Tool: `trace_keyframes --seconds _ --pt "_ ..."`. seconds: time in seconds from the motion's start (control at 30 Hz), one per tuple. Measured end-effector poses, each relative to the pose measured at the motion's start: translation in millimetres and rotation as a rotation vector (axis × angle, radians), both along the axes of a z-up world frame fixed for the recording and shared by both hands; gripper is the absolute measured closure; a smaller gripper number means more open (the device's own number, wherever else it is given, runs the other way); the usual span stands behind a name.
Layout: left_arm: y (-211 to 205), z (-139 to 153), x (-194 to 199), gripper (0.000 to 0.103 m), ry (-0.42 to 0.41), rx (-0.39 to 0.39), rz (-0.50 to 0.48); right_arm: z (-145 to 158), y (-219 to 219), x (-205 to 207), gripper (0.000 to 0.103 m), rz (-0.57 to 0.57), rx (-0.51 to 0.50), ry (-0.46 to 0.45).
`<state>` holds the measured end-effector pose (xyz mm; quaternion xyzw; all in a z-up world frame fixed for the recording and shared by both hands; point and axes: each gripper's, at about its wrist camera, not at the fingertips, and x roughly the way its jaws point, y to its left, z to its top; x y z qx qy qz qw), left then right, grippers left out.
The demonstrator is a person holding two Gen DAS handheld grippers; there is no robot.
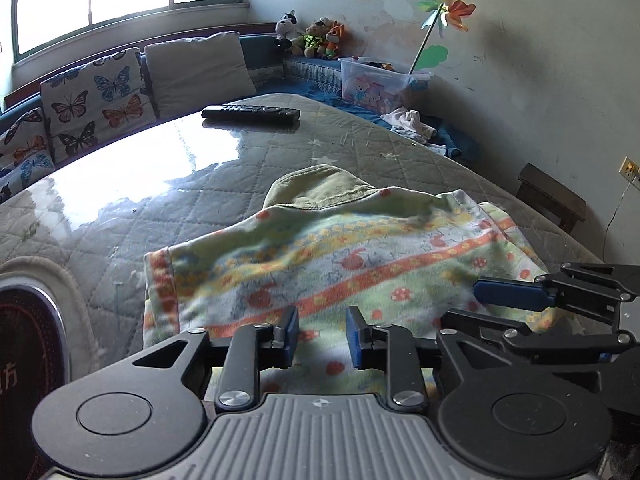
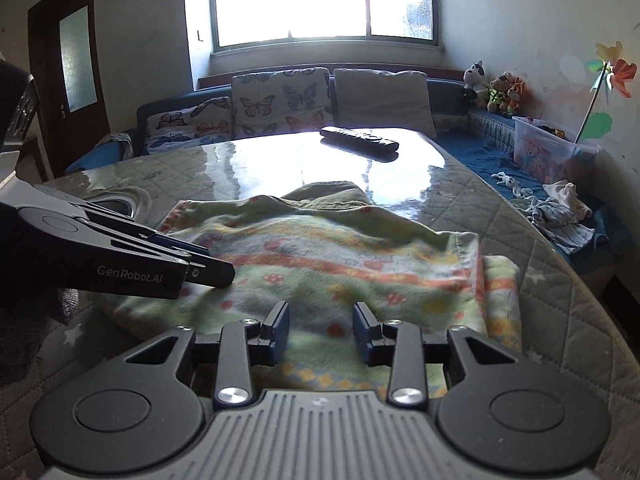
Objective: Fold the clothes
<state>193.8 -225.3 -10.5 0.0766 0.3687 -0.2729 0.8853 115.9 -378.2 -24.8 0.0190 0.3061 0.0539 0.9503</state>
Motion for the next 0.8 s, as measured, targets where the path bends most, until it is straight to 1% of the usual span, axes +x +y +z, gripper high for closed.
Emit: trace_keyframes --seconds 0.03,0.07,0.17,0.2,0.23,0.27,0.33,0.37,0.4,0.43,0.5,0.53,0.57,0.63,0.7,0.8 --pt "1.7 0.1 -2.3 0.064 0.001 -0.003 0.004 -0.4 1.4 -2.0 0.062 0.000 0.010 -0.001" --pt "3.4 0.1 -4.7 0.062 0.003 -0.006 0.007 -0.8 2.7 -4.0 0.061 0.000 0.019 -0.002" --pt "8.7 -0.1 -12.4 0.056 0.001 -0.006 0.019 -4.4 7.9 -7.6 0.060 -0.010 0.011 0.001" --pt "10.7 0.3 -14.8 0.048 0.001 -0.002 0.025 -4.7 9.7 -9.5 0.058 -0.018 0.004 -0.004" --pt "13.2 0.7 -16.9 0.043 0.003 -0.003 0.032 -3.7 10.9 -12.3 0.048 -0.030 -0.001 -0.013" --pt "16.0 1.1 -19.1 0.042 0.003 -0.010 0.036 -2.6 11.1 -14.1 0.040 -0.039 -0.001 -0.018" --pt "21.0 1.6 -23.3 0.033 0.002 -0.019 0.047 -0.1 10.5 -17.9 0.033 -0.050 0.015 -0.028" --pt "23.5 1.8 -25.5 0.031 0.001 -0.024 0.052 0.5 10.4 -20.1 0.023 -0.059 0.019 -0.030" --pt "26.1 2.2 -27.7 0.026 0.000 -0.029 0.056 0.4 11.0 -22.7 0.017 -0.068 0.018 -0.032" --pt "28.6 2.7 -30.3 0.020 -0.002 -0.035 0.059 -0.1 12.0 -25.0 0.014 -0.073 0.014 -0.035" --pt "33.2 3.4 -36.2 0.013 -0.012 -0.038 0.063 -1.1 14.4 -29.0 0.012 -0.080 0.006 -0.038" --pt "35.4 3.7 -39.4 0.010 -0.018 -0.037 0.065 -1.7 15.6 -30.9 0.008 -0.083 0.002 -0.039" --pt "37.9 4.3 -42.7 0.009 -0.024 -0.037 0.067 -2.2 16.8 -32.8 0.002 -0.086 -0.003 -0.040" --pt "43.7 6.4 -47.8 0.003 -0.033 -0.043 0.070 -3.2 20.5 -37.3 0.000 -0.091 -0.013 -0.041" --pt "49.8 8.6 -53.1 0.000 -0.046 -0.049 0.077 -4.3 24.5 -41.9 0.000 -0.096 -0.023 -0.042" --pt "57.8 11.6 -62.1 0.000 -0.066 -0.048 0.086 -6.0 28.3 -46.0 0.000 -0.101 -0.026 -0.033"
